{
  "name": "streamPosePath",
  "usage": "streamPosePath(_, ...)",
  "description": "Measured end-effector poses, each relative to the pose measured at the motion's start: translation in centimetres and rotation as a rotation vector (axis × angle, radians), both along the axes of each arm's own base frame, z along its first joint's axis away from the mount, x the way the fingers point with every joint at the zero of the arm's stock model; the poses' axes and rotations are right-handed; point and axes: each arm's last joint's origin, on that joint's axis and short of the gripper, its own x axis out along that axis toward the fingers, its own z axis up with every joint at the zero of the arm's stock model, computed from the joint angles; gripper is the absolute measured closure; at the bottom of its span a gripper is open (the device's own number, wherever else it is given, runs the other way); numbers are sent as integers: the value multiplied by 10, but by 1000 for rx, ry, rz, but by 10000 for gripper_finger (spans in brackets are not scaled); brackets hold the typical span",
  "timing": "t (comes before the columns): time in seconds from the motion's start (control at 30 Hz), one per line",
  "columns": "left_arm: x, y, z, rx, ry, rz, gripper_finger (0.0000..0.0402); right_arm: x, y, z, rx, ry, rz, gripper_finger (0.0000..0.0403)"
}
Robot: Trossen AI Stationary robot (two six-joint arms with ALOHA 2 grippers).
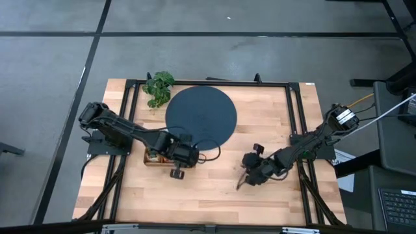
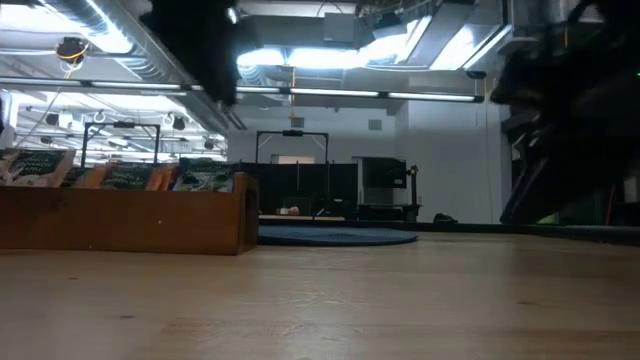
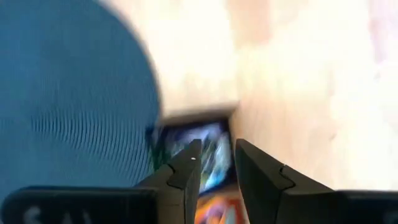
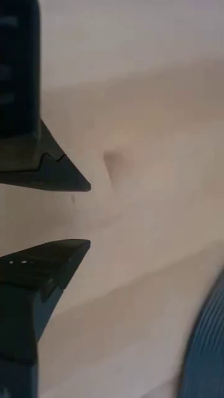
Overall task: Pick & Place Tea
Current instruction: Return to Home Position
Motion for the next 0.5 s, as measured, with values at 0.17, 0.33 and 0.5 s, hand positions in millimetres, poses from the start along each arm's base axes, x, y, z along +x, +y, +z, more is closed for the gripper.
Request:
streamPosePath(0.17,-3,-17,19,-14,-157,-75,304,-20,-4,-4,65,-186,196,267)
streamPosePath(0.33,-9,-22,31,35,-249,-64,304,-50,-18,2,222,-432,497,267)
streamPosePath(0.5,-9,-26,34,52,-288,-40,306,-78,-34,6,279,-627,644,267)
